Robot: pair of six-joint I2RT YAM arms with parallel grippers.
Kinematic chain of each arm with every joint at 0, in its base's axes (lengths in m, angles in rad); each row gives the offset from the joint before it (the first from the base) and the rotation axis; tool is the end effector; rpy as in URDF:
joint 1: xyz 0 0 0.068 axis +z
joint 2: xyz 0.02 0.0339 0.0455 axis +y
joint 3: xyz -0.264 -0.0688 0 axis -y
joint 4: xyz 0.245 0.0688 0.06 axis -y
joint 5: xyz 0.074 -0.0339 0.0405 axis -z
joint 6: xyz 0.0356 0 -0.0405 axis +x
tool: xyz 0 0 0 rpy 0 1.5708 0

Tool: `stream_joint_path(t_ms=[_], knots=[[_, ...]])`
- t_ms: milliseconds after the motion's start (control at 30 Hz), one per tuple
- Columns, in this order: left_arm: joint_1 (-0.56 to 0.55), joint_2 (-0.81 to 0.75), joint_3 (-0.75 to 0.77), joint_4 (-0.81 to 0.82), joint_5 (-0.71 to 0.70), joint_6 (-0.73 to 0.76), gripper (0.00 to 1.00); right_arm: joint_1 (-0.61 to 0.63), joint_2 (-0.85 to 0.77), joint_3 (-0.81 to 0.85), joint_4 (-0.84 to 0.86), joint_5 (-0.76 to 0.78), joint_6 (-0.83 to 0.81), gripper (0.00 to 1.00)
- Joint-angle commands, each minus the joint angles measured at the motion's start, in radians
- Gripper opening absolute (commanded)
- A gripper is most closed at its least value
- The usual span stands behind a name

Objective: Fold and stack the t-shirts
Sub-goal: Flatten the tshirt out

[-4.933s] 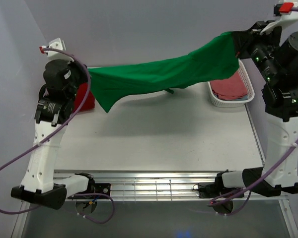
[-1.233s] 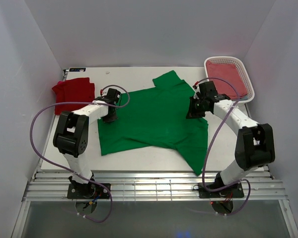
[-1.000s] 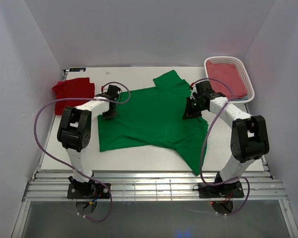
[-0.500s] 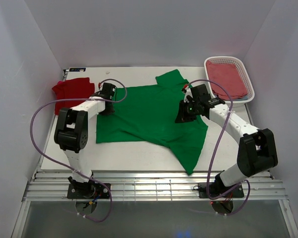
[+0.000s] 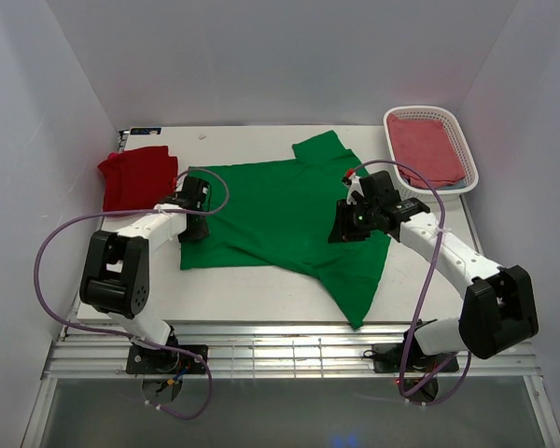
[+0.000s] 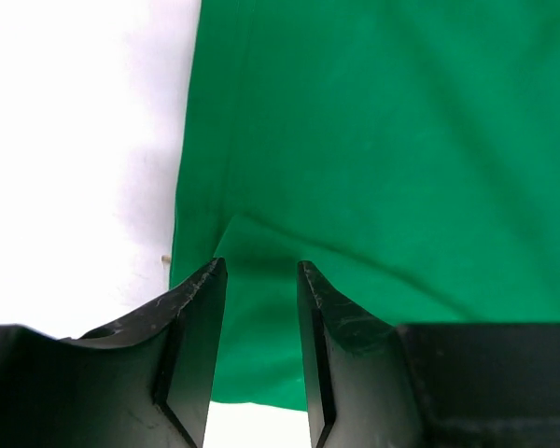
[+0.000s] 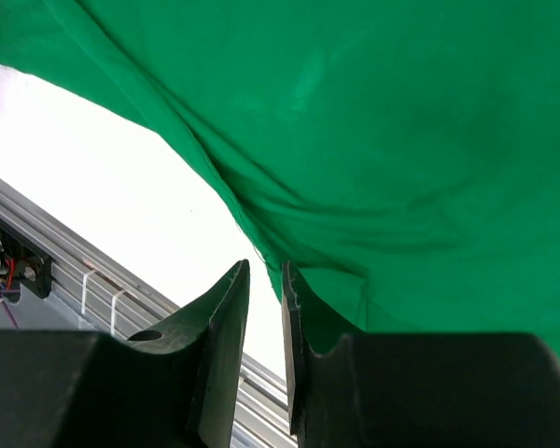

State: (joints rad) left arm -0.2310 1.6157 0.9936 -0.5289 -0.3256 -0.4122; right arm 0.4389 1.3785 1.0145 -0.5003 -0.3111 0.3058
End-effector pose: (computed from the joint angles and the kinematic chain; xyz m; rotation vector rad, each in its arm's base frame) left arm 0.3042 -0.0598 0.1848 -0.3301 2.6152 0.2331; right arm 0.2578 0.1331 0.2594 -0.3110 2.4886 0.7016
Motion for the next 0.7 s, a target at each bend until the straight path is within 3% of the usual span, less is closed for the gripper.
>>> stream_joint_path(t_ms=[0,667], knots=[[0.004,0.015,-0.013,-0.011,0.013,-0.028,0.46,0.003,-0.052,-0.033,-0.003,0.013,0.012,0.27],[0.004,-0.005,0.030,0.006,-0.050,-0.014,0.41,0.004,-0.110,-0.108,-0.030,0.012,0.009,0.27]])
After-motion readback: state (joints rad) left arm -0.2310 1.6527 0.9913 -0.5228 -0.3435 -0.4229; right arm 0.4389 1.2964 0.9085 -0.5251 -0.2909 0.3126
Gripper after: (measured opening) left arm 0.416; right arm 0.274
